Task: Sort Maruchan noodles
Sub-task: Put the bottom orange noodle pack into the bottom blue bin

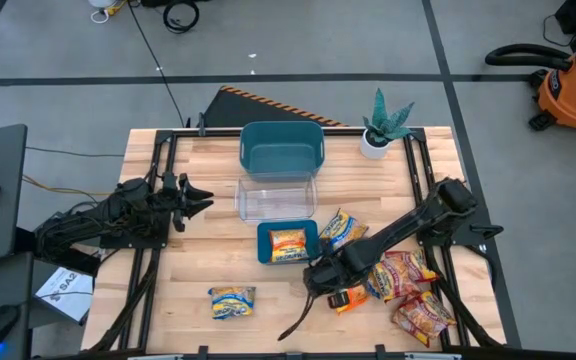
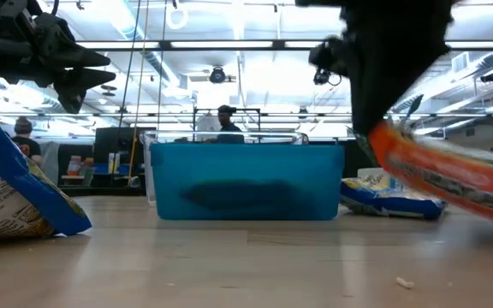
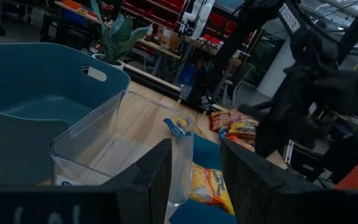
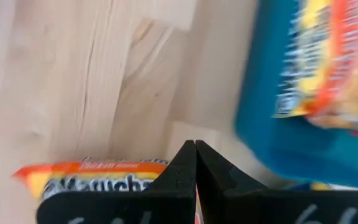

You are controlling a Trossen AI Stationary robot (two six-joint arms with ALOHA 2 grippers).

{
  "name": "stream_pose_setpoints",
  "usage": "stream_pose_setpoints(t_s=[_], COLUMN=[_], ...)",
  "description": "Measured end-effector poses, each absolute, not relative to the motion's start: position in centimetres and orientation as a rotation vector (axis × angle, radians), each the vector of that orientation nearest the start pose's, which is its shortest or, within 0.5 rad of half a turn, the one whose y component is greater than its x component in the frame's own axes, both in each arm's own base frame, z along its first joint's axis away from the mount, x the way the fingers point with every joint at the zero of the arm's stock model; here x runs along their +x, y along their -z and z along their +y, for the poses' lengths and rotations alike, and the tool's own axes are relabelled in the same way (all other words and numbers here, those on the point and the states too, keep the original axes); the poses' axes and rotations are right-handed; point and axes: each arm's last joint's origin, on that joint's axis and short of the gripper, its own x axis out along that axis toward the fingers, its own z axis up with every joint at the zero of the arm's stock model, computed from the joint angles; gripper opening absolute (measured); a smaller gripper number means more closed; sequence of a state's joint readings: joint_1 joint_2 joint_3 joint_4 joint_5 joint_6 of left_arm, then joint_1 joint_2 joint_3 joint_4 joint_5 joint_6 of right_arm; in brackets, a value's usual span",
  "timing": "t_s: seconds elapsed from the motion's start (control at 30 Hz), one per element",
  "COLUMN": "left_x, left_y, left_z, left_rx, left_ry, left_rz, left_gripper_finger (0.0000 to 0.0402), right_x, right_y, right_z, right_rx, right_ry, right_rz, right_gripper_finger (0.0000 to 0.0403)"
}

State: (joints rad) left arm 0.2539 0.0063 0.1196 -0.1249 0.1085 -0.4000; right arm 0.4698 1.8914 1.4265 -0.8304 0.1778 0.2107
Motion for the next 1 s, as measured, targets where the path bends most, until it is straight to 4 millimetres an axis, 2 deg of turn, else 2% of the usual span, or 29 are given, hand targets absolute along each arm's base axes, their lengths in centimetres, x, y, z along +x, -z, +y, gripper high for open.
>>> stream_pose_setpoints(t_s=[0.17, 0.4, 0.57, 0.63, 0.73, 1.0], left_x=[8.7, 8.7, 8.7, 8.7, 8.7, 8.7], left_y=[-19.1, -19.1, -19.1, -19.1, -19.1, -19.1], left_z=[1.9, 1.9, 1.9, 1.9, 1.9, 1.9], left_rx=[-0.401, -0.401, -0.401, -0.401, -0.401, -0.401], left_ry=[-0.146, -0.146, -0.146, -0.146, -0.146, -0.146], left_rz=[-0.018, -0.018, -0.018, -0.018, -0.018, -0.018], left_gripper_finger=[0.0142, 0.0142, 0.0142, 0.0142, 0.0142, 0.0142], right_x=[32.7, 31.4, 30.6, 30.6, 30.6, 30.4], right_y=[-22.4, -22.3, -22.4, -22.4, -22.4, -22.3], right_z=[16.0, 15.3, 13.6, 12.9, 12.5, 11.4], right_rx=[-0.21, -0.263, -0.365, -0.357, -0.309, -0.249], right_ry=[-0.085, -0.021, 0.19, 0.225, 0.186, 0.139], right_rz=[1.234, 1.354, 1.414, 1.435, 1.485, 1.594], right_gripper_finger=[0.0002, 0.0002, 0.0007, 0.0018, 0.0044, 0.0132])
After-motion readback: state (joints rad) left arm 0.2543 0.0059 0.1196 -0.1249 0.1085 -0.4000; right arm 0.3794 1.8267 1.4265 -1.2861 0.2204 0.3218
